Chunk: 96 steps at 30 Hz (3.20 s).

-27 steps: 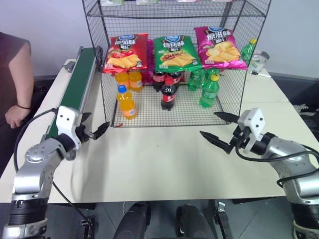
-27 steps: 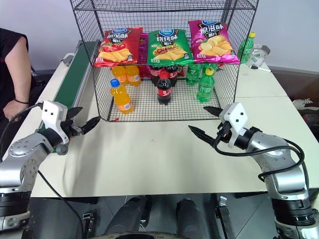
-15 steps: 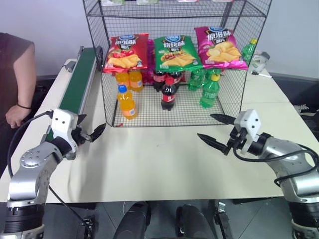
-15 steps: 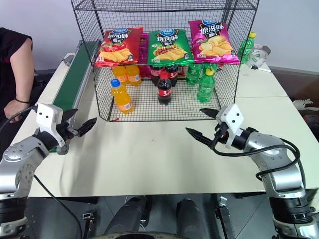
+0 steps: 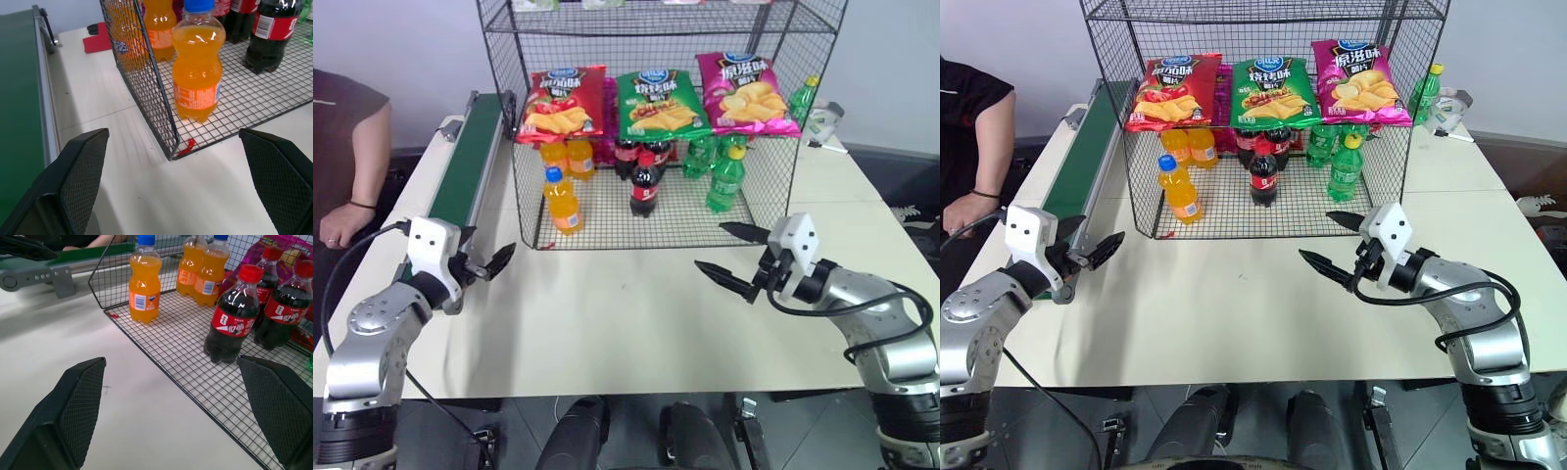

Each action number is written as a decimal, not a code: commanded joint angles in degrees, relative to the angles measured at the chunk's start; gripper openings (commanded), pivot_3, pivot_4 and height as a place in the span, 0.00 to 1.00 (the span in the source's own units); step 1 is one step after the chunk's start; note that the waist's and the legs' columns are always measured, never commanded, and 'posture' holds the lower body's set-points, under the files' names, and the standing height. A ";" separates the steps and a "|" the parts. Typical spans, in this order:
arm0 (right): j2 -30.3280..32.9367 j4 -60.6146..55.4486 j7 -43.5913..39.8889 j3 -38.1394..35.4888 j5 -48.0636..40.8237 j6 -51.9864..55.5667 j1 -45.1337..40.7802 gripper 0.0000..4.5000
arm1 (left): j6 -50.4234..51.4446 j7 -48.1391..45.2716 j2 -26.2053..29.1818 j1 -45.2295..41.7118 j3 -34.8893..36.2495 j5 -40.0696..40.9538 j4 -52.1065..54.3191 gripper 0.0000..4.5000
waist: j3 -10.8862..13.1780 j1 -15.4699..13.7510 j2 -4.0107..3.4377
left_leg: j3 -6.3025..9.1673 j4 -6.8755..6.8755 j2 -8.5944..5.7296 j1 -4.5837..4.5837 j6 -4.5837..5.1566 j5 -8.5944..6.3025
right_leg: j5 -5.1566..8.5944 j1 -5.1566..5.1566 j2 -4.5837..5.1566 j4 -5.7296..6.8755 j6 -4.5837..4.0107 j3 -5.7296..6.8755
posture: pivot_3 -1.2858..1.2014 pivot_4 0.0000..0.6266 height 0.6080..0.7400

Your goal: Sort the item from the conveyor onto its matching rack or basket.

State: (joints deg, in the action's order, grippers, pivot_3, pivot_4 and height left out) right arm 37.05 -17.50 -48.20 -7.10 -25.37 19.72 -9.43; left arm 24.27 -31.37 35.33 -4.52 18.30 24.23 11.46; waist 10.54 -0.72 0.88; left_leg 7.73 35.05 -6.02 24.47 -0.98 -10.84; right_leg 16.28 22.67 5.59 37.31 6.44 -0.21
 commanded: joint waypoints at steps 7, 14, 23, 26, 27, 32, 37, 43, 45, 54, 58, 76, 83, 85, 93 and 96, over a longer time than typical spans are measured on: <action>-2.32 -2.01 0.67 -0.45 -1.59 -1.76 -0.55 1.00 | -2.13 0.80 -0.26 -2.47 0.76 -0.93 -1.02 0.99 | 0.00 0.01 0.00 | 0.00 0.00 0.00 0.00 0.00 0.00 | 0.00 0.00 0.00 0.00 0.00 0.00 | 0.52 0.24 1.00; -6.07 -3.78 3.61 -0.83 -3.69 -1.42 -0.84 1.00 | -3.65 0.58 -0.78 -3.29 0.80 -1.55 -3.06 0.99 | 0.01 0.02 -0.01 | 0.00 -0.02 0.00 0.00 0.00 0.00 | -0.01 0.02 -0.01 0.00 0.01 0.00 | 0.52 0.24 1.00; -7.76 -6.14 7.28 1.52 -3.01 -0.45 -0.84 1.00 | -4.39 0.63 -1.47 -3.85 0.89 -1.12 -4.27 0.99 | 0.01 0.03 -0.01 | 0.00 -0.02 0.00 0.00 0.00 0.00 | -0.01 0.06 -0.01 0.00 0.01 0.00 | 0.52 0.24 1.00; -7.76 -6.57 8.02 1.91 -3.06 -0.12 -0.59 1.00 | -4.05 0.32 -1.34 -4.18 0.92 -0.95 -4.56 0.99 | 0.01 0.03 -0.01 | 0.00 -0.02 0.00 0.00 0.00 0.00 | -0.01 0.07 -0.01 0.00 0.01 0.00 | 0.52 0.24 1.00; -7.73 -6.73 8.24 2.09 -3.08 0.01 -0.67 1.00 | -3.94 0.29 -1.22 -4.43 0.97 -0.95 -4.72 0.99 | 0.00 0.03 -0.01 | 0.00 -0.02 0.00 0.00 0.00 0.00 | -0.01 0.07 -0.01 0.00 0.01 0.00 | 0.52 0.24 1.00; -6.96 -7.11 8.09 2.22 -3.51 0.77 -1.83 1.00 | -3.46 0.75 -1.15 -4.78 1.36 -0.70 -3.69 0.99 | 0.00 0.03 -0.01 | 0.01 -0.02 0.00 0.00 0.00 0.00 | -0.01 0.07 -0.01 0.00 0.01 0.00 | 0.52 0.24 1.00; -6.42 -6.54 7.47 2.30 -3.31 1.08 -2.29 1.00 | -3.30 1.22 -1.36 -3.95 1.80 -0.55 -2.58 0.99 | 0.01 0.05 -0.01 | 0.01 -0.04 0.00 0.00 0.00 0.00 | -0.01 0.06 -0.01 0.00 0.02 0.00 | 0.52 0.24 1.00; -6.31 -5.41 6.58 2.25 -2.85 0.26 -2.40 1.00 | -2.74 2.23 -1.86 -2.97 2.23 -0.20 -1.29 0.99 | 0.01 0.04 -0.01 | 0.01 -0.04 0.00 0.00 0.00 0.00 | -0.01 0.06 -0.01 0.00 0.01 0.00 | 0.52 0.24 1.00; -6.41 -4.13 6.18 2.34 -2.19 -0.65 -2.67 1.00 | -2.78 3.50 -2.49 -2.67 3.02 -0.21 -1.53 0.99 | 0.00 0.04 -0.01 | 0.01 -0.03 0.00 0.00 0.00 0.00 | -0.01 0.06 -0.01 0.00 0.01 0.00 | 0.52 0.24 1.00; -7.49 -1.03 4.48 4.26 -1.65 -1.63 -5.63 1.00 | -4.74 8.29 -2.99 -1.41 7.64 -0.52 -0.95 0.99 | 0.01 0.08 -0.01 | 0.01 -0.04 0.01 0.00 0.00 0.00 | -0.01 0.06 -0.02 0.00 0.02 0.00 | 0.52 0.24 1.00; -7.67 1.57 3.36 4.83 -0.58 -3.30 -7.10 1.00 | -5.81 11.61 -3.13 -1.57 9.07 -2.19 -2.73 0.99 | 0.00 -0.01 0.00 | 0.01 -0.02 0.01 -0.01 0.00 0.00 | -0.01 0.09 -0.02 0.00 0.02 0.01 | 0.52 0.24 1.00; -9.16 3.78 0.42 5.41 -0.57 -7.23 -6.38 1.00 | -13.10 16.04 -5.22 -3.83 10.85 -4.60 -10.19 0.99 | 0.00 0.02 0.00 | 0.00 -0.02 0.00 -0.01 0.00 0.00 | -0.10 0.12 -0.02 0.00 0.18 0.02 | 0.52 0.24 1.00; -11.33 -0.40 3.52 7.69 0.03 -5.29 -4.85 1.00 | -13.97 14.04 -5.10 -2.82 10.50 -3.82 -9.51 0.99 | 0.00 0.21 -0.01 | 0.00 -0.03 0.02 -0.02 -0.01 0.00 | -0.11 0.11 -0.04 0.02 0.16 0.01 | 0.52 0.24 1.00; -11.91 -1.08 4.78 7.85 0.64 -5.05 -4.84 1.00 | -14.17 13.85 -5.22 -2.51 10.16 -4.05 -9.58 0.99 | 0.00 0.24 -0.01 | 0.01 -0.06 0.03 -0.01 -0.01 0.00 | -0.11 0.12 -0.05 0.02 0.16 0.00 | 0.52 0.24 1.00; -13.00 -2.81 7.26 9.10 1.03 -4.59 -3.92 1.00 | -15.04 15.09 -6.06 -3.48 10.22 -4.24 -11.13 0.99 | 0.00 -0.01 0.00 | 0.01 -0.02 -0.01 -0.01 -0.01 0.00 | -0.11 0.23 -0.02 0.00 0.17 0.02 | 0.52 0.24 1.00; -13.02 -3.18 7.20 9.19 1.18 -4.58 -3.43 1.00 | -15.32 15.33 -6.40 -3.26 10.10 -4.19 -11.11 0.99 | 0.00 0.05 0.00 | 0.01 -0.03 0.00 -0.01 -0.01 0.00 | -0.11 0.24 -0.03 0.00 0.17 0.01 | 0.52 0.24 1.00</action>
State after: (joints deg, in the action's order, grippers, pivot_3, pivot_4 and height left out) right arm 24.21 -17.94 -41.04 2.11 -23.80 15.85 -13.18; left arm 10.42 -16.39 28.60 -7.43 26.80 19.76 -0.30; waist 10.54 -0.67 0.88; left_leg 7.73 35.02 -6.03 24.46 -0.99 -10.84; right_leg 16.17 22.91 5.56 37.31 6.61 -0.19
